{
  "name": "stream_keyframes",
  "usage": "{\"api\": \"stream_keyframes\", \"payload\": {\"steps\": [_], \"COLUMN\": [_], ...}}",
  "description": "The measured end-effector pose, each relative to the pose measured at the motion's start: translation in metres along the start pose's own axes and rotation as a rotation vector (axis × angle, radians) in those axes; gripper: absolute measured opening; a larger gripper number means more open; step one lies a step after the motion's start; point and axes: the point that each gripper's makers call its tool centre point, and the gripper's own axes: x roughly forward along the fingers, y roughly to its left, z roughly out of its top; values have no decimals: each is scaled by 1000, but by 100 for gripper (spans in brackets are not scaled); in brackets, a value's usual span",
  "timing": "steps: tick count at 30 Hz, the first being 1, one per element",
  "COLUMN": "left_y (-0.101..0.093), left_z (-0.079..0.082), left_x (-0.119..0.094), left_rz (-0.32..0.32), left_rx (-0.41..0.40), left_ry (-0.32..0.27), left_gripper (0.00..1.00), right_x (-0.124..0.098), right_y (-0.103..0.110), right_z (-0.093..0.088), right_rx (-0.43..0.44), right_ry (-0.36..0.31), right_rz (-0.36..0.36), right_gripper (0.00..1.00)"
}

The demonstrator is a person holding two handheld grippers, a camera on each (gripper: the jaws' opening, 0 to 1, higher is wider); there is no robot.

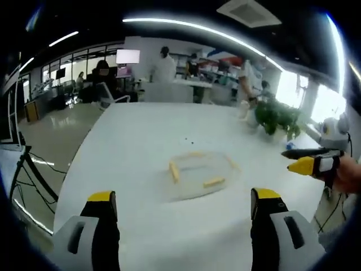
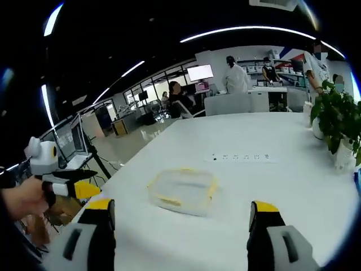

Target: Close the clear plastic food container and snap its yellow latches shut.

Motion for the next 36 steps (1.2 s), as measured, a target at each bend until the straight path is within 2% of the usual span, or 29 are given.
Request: {"api": "stream_keyframes", "payload": {"steps": [3, 6, 8, 13, 17, 18, 20, 23, 26, 30, 35, 36], "left_y": [-8, -12, -14, -13, -6, -5, -5, -1, 1, 12, 18, 21], "left_z": [-7, -16, -22, -36, -50, -57, -66, -75, -83, -102, -109, -110], "left_x": [-21, -42, -57, -90, -111, -117, -127, -140, -149, -151, -156, -158], "left_rz": [-34, -51, -63, -78, -66, -63, -76, -72, -65, -45, -25, -16], "left_rx": [66, 87, 102, 78, 124, 147, 100, 80, 86, 97, 98, 87], "left_ry": [13, 26, 31, 42, 42, 57, 67, 72, 70, 99, 98, 99], "left_gripper": [98, 98, 98, 99, 98, 98, 98, 98, 98, 97, 98, 98], "right_x": [-24, -48, -64, -97, -120, -127, -136, -150, -159, -162, -162, -160], "right_y": [3, 6, 7, 10, 11, 12, 13, 15, 15, 12, 19, 22], "right_z": [-2, -9, -17, -43, -59, -61, -68, -70, -73, -82, -94, -102], "right_rx": [0, -4, 0, -35, -47, -48, -47, -28, -20, 7, 5, 30], "right_ry": [-8, -7, 4, 39, 46, 26, 42, 19, 11, 6, 18, 38], "right_rz": [1, 10, 15, 17, 3, -7, -8, -9, -13, -7, 4, 13], "right_gripper": [100, 100, 100, 100, 100, 100, 100, 100, 100, 100, 100, 100]}}
